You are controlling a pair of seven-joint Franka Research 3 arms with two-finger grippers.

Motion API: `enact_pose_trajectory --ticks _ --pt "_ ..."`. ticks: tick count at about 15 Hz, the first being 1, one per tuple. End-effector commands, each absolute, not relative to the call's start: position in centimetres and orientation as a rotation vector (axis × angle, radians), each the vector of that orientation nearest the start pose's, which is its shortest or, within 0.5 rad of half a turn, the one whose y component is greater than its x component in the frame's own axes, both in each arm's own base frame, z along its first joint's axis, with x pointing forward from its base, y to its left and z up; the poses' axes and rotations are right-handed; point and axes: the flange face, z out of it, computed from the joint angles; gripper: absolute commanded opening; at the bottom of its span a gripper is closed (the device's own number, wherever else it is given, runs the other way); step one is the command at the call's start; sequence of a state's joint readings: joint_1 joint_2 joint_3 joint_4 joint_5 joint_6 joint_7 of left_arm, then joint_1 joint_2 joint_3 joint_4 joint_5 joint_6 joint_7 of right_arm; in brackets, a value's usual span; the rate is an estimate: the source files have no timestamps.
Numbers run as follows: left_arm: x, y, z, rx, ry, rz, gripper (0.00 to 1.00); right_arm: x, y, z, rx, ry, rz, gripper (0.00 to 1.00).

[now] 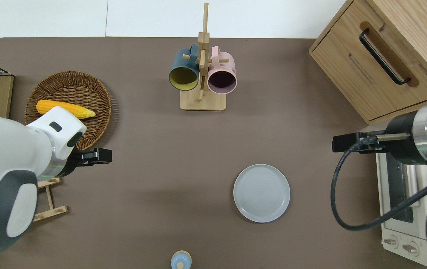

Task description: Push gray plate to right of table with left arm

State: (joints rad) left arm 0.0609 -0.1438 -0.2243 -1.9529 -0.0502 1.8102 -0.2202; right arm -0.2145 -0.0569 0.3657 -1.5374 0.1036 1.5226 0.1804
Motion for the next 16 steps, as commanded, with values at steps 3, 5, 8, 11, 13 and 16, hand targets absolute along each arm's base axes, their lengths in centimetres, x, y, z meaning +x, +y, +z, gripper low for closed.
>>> enact_pose_trajectory --ticks 3,5,8,11,13,16 --pt "50.5 -7.3 56.0 -3.137 -0.005 0.052 0.99 52.5 9.8 66.8 -3.035 0.038 -0.036 0.996" --pt "50.1 -7.2 56.5 -3.133 0.010 0.059 0.99 52.5 9.8 66.8 -3.035 0.038 -0.036 0.996" --pt "49.9 -7.1 57.1 -3.133 0.012 0.049 0.99 52.5 9.8 66.8 -3.035 0.038 -0.036 0.996" --pt "49.8 -7.2 57.2 -3.134 0.007 0.045 0.99 52.5 9.8 66.8 -3.035 0.038 -0.036 0.996" --pt "49.8 -7.4 57.2 -3.135 0.004 0.045 0.99 52.5 9.8 66.8 -3.035 0.038 -0.036 0.996" --pt "49.9 -7.0 57.2 -3.135 -0.007 0.042 0.99 52.5 9.8 66.8 -3.035 0.038 -0.036 0.996"
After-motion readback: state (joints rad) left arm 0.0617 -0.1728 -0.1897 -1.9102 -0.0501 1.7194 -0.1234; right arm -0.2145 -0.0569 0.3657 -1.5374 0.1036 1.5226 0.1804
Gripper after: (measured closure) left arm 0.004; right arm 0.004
